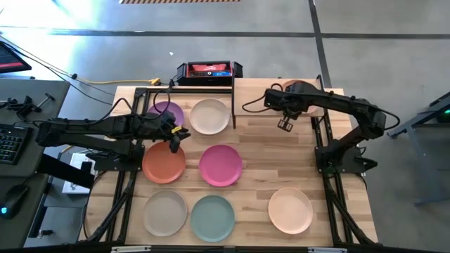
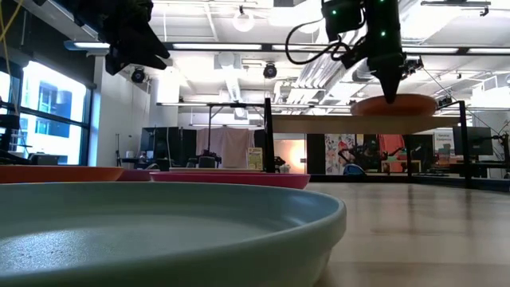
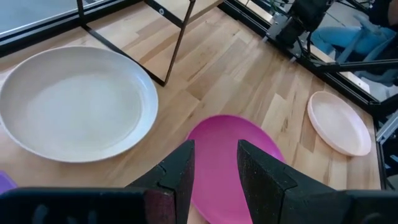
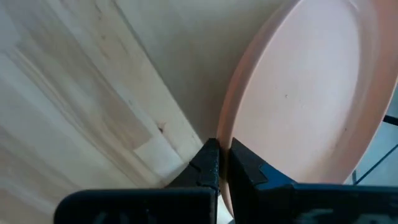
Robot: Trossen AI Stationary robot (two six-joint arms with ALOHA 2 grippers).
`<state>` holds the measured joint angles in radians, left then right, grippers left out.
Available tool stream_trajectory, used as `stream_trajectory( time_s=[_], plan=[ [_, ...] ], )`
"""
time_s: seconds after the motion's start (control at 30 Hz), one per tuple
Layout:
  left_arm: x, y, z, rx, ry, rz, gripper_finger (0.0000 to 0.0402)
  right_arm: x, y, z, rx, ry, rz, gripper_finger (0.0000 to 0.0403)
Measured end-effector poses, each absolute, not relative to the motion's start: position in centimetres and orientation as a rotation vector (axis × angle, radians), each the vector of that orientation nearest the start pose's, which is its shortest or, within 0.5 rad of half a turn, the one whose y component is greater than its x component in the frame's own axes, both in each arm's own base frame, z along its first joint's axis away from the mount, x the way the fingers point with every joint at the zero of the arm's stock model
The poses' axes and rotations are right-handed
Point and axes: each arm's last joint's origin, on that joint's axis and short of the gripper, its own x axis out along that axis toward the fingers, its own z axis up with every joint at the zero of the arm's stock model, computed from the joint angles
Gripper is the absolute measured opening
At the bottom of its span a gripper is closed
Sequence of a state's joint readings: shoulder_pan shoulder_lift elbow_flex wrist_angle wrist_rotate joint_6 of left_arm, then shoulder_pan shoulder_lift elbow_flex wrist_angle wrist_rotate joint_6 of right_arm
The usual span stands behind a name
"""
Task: Place and stack plates onto a shelf
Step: Put the light orange plate on the shelf, then stack the gray plate on top of the light orange plate on the shelf
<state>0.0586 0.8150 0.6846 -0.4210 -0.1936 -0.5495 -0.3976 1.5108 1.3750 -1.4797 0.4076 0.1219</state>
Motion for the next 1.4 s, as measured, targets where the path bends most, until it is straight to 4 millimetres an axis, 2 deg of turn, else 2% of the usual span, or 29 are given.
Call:
stream_trajectory(
  time_s=[0.4,0.67,1.1,1.23,1.4],
  plan=[
    [17.1,1.6,27.3,-0.494,0.469,0.39,0.011,22.1,-12.8,29.8,0.161,1.575,-0.732,0.0],
    [17.1,1.6,27.3,-0.494,0.469,0.39,0.011,22.1,-13.1,29.8,0.224,1.558,-0.679,0.0002],
    [17.1,1.6,27.3,-0.495,0.47,0.39,0.011,22.2,-13.3,29.9,0.198,1.543,-0.705,0.0068],
    [17.1,1.5,27.3,-0.497,0.472,0.382,0.011,22.4,-12.9,31.0,0.214,1.521,-0.697,0.0071],
    [17.1,1.5,27.3,-0.5,0.473,0.38,0.011,22.8,-12.1,33.4,0.272,1.446,-0.698,0.0071]
  ],
)
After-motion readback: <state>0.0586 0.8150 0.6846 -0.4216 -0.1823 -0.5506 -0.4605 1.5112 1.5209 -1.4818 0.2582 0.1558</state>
